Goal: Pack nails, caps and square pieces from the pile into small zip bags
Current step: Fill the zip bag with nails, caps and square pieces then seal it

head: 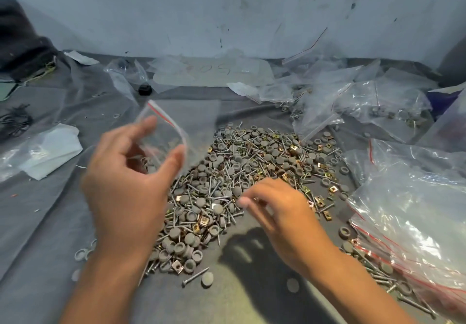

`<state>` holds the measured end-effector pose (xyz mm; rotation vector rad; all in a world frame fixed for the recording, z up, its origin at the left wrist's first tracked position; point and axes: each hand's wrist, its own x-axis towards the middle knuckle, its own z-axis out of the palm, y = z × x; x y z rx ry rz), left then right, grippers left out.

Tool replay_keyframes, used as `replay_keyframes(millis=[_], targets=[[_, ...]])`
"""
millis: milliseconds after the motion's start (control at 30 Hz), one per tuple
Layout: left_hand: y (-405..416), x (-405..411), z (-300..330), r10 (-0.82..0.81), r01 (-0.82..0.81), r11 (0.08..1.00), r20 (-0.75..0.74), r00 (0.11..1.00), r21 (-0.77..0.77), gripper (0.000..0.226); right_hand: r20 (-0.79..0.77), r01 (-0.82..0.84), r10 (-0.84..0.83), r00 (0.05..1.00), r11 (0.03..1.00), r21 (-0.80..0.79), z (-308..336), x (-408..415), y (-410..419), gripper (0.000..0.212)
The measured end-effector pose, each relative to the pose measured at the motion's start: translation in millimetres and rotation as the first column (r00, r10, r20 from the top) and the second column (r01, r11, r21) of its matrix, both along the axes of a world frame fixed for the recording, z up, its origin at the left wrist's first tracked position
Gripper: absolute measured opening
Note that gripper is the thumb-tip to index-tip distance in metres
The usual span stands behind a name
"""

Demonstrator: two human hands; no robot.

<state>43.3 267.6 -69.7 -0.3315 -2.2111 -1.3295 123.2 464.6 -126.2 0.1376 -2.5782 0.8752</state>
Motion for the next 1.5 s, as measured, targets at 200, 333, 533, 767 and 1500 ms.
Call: replay_keyframes(millis=[200,333,533,767,1500], targets=[[-4.7,-7.2,-4.2,-0.013,0.021,0.932,0.023,1.0,-0.362,0.058,0.121,-0.15,0.126,0.985,0.964,0.22,-21.7,-12.0,-23.7,0.038],[0.8,-6.6,-7.2,-0.123,0.154,0.887,0.099,0.987,-0.434,0.052,0.129,-0.125,0.098,0.987,0.965,0.229,-21.2,-14.8,-25.3,0.02],[-1.2,-8.2,-5.8,-0.129,0.162,0.907,0.11,0.985,-0.388,0.048,0.116,-0.233,0.215,0.97,0.959,0.164,-13.3,-4.0,-39.6,0.017],[-0.4,-5.4,-6.0,-0.135,0.168,0.909,0.111,0.985,-0.382,0.049,0.221,-0.369,0.306,0.926,0.857,0.359,-22.2,-4.0,-63.1,0.052],[29.0,15.8,-10.7,-0.377,0.395,0.857,0.122,0.918,-0.33,0.048,-0.254,0.01,-0.039,0.966,0.994,-0.112,28.7,-5.0,-17.9,0.029]])
